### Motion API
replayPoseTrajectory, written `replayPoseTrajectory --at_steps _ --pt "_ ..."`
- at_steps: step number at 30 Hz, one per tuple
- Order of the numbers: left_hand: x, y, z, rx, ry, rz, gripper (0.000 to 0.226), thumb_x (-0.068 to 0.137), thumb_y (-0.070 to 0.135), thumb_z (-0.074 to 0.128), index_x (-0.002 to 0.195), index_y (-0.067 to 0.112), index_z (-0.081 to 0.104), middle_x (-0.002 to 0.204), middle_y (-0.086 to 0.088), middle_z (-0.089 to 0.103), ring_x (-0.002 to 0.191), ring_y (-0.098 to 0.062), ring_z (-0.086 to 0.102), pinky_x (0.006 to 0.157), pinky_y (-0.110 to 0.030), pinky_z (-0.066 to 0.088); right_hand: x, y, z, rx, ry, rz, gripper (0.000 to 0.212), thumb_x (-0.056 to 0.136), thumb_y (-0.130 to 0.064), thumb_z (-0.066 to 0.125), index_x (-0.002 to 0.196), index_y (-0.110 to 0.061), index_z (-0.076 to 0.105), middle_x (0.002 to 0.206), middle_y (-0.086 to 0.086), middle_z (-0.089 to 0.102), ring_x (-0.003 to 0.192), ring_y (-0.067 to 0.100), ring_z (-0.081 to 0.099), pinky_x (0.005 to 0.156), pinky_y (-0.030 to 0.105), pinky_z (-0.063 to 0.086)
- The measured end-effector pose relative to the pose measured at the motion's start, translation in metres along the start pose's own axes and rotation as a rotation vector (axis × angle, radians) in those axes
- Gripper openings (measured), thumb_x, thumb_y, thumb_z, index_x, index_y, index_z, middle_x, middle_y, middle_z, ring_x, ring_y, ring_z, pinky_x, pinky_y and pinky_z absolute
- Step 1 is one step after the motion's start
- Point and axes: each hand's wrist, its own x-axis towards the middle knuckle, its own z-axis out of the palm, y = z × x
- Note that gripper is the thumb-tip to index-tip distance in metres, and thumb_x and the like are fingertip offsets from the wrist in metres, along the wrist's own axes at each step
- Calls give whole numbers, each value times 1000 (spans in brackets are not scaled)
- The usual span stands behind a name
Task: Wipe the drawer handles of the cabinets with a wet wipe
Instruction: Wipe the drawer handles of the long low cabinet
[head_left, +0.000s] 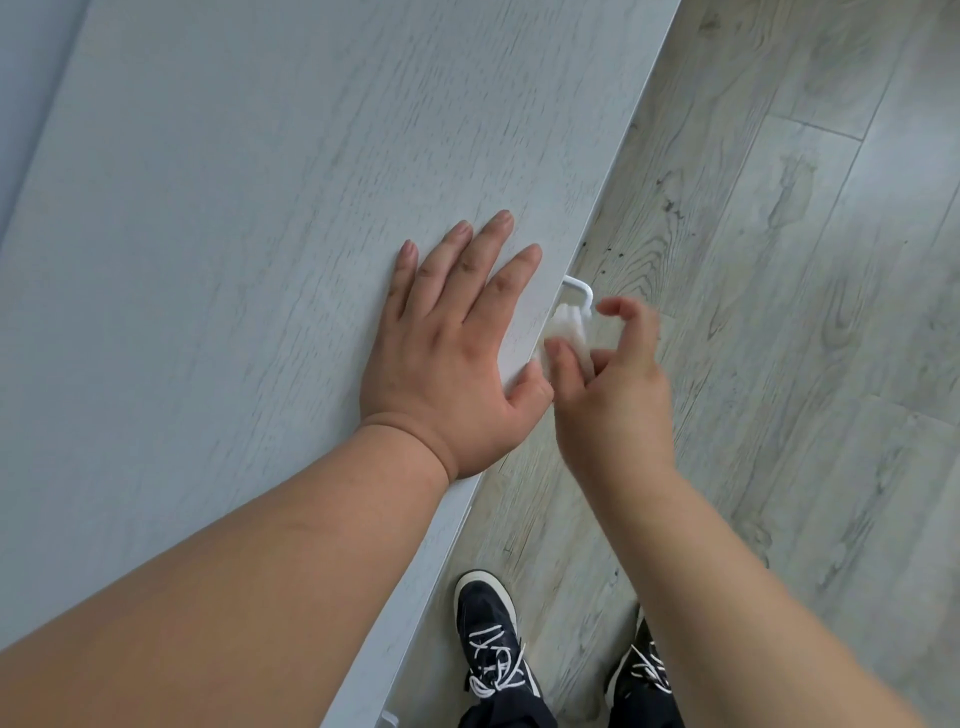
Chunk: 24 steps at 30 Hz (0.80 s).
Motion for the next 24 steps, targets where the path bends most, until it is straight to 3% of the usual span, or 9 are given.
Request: replayPoseTrajectory --at_steps 3,6,10,13,18,24 --pt "0 0 0 7 -10 -2 79 83 46 52 157 20 42 171 -2 27 158 -27 22 128 -55 12 26 -10 -8 -80 -43 -52 22 100 -37 60 109 -31 41 65 1 66 57 18 60 52 36 47" --pt "0 0 -1 7 -6 0 80 83 46 52 157 20 43 171 -2 27 158 -27 22 128 -55 12 21 -7 -10 -117 -65 -81 17 102 -41 60 101 -25 54 61 0 60 56 24 58 50 37 46" --pt "1 0 0 -4 8 -2 79 83 48 53 157 20 44 170 -2 28 158 -27 23 128 -56 13 0 7 -7 -166 -52 -231 14 102 -28 64 111 -27 75 69 -12 64 65 16 61 62 29 47" --pt "0 0 -1 -3 7 -2 79 83 47 53 156 20 44 170 -2 29 157 -28 24 128 -56 13 18 8 -12 -229 -22 -335 15 101 -26 63 104 -23 77 71 -5 69 63 21 61 60 32 50" --pt "1 1 -1 2 -18 -8 80 82 45 54 157 21 42 171 -1 26 158 -27 22 128 -55 13 45 0 -17 -399 30 -432 20 100 -25 60 87 -18 73 59 -3 56 55 24 51 52 30 34" --pt "0 0 -1 -4 4 -4 79 83 47 55 157 20 44 170 -2 28 157 -28 23 128 -56 13 10 2 -17 -383 -130 -405 13 96 -16 63 86 -22 71 58 -7 53 53 22 50 49 31 40"
